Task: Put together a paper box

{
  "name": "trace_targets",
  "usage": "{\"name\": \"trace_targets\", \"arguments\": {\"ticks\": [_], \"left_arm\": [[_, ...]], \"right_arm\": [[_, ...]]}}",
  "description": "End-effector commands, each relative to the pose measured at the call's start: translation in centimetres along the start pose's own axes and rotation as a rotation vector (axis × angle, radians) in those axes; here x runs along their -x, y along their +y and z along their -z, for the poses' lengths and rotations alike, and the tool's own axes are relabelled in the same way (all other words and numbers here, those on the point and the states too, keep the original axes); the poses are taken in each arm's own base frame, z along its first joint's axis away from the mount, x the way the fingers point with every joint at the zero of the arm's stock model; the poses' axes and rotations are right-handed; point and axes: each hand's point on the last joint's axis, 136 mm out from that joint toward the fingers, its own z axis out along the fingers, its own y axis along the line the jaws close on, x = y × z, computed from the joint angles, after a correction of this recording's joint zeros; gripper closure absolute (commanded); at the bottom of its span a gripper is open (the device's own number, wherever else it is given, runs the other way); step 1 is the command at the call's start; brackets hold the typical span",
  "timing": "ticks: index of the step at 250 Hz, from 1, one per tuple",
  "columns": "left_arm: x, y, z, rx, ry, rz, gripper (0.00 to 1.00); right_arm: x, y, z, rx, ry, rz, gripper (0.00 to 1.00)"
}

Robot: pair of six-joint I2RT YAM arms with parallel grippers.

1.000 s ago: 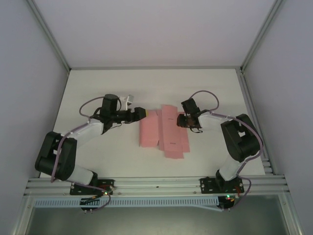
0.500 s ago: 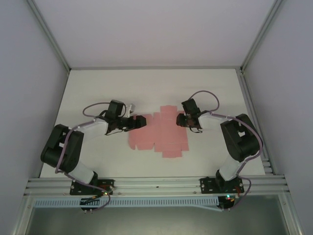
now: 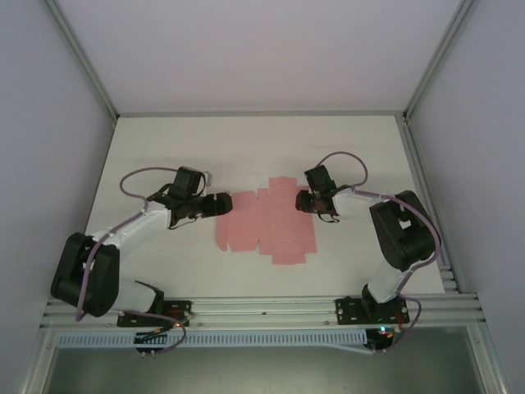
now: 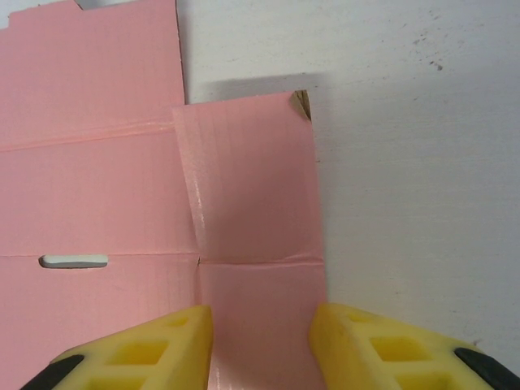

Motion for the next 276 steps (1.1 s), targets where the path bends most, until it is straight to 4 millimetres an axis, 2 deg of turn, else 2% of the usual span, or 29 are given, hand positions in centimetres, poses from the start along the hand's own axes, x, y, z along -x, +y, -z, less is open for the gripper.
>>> {"name": "trace_targets", "arguments": {"ticks": [1,50,71,97,107,128,148,173,194,212,225,252,267,276], "left_arm": [[-1.6,0.9,-1.6,0.026,0.066,0.015,0.2],[-2.1,-0.1,-4.4,-0.034,0.135,0.006,0.33],[-2.0,-0.6,-5.2,-0.038,0.151,-0.011,0.55],[-1.2,-2.3,-5.0,-0.114,0.129,-0.028,1.0],[-0.6,-2.8,-4.4,-0.127,0.104,-0.038,1.0],[1.4,-4.3,-1.9,-0.155,0.011,-0.088,1.0],[3.6,-6.2,1.6,-0.202,-0.1,-0.152,1.0],[5.4,-9.0,6.3,-0.288,-0.216,-0.246,1.0],[6.4,-11.2,10.0,-0.359,-0.298,-0.316,1.0],[7.3,-13.1,13.4,-0.425,-0.376,-0.368,1.0],[7.8,-14.7,16.0,-0.486,-0.431,-0.414,1.0],[8.0,-17.6,20.6,-0.607,-0.51,-0.519,1.0],[7.9,-18.8,22.8,-0.662,-0.543,-0.574,1.0],[7.7,-19.4,23.9,-0.691,-0.559,-0.602,1.0]], "right_arm": [[-9.4,-4.7,-1.5,-0.148,0.324,-0.017,0.59],[-9.3,-4.5,-1.4,-0.136,0.315,-0.02,0.59],[-9.1,-4.4,-1.3,-0.128,0.307,-0.019,0.59],[-9.1,-4.2,-1.2,-0.116,0.302,-0.021,0.6],[-8.7,-4.0,-1.0,-0.109,0.29,-0.018,0.6],[-7.3,-3.4,0.0,-0.094,0.244,0.007,0.57],[-4.6,-2.7,1.8,-0.083,0.159,0.044,0.49],[-0.2,-0.8,5.7,0.001,-0.003,0.062,0.4],[3.2,1.1,10.2,0.128,-0.167,0.083,0.33],[4.6,1.9,13.8,0.235,-0.272,0.116,0.29],[5.3,2.0,16.1,0.319,-0.351,0.123,0.2],[6.3,3.2,20.8,0.557,-0.505,0.159,0.12],[6.4,3.9,22.6,0.65,-0.554,0.19,0.04],[6.7,4.2,23.4,0.683,-0.574,0.197,0.03]]}}
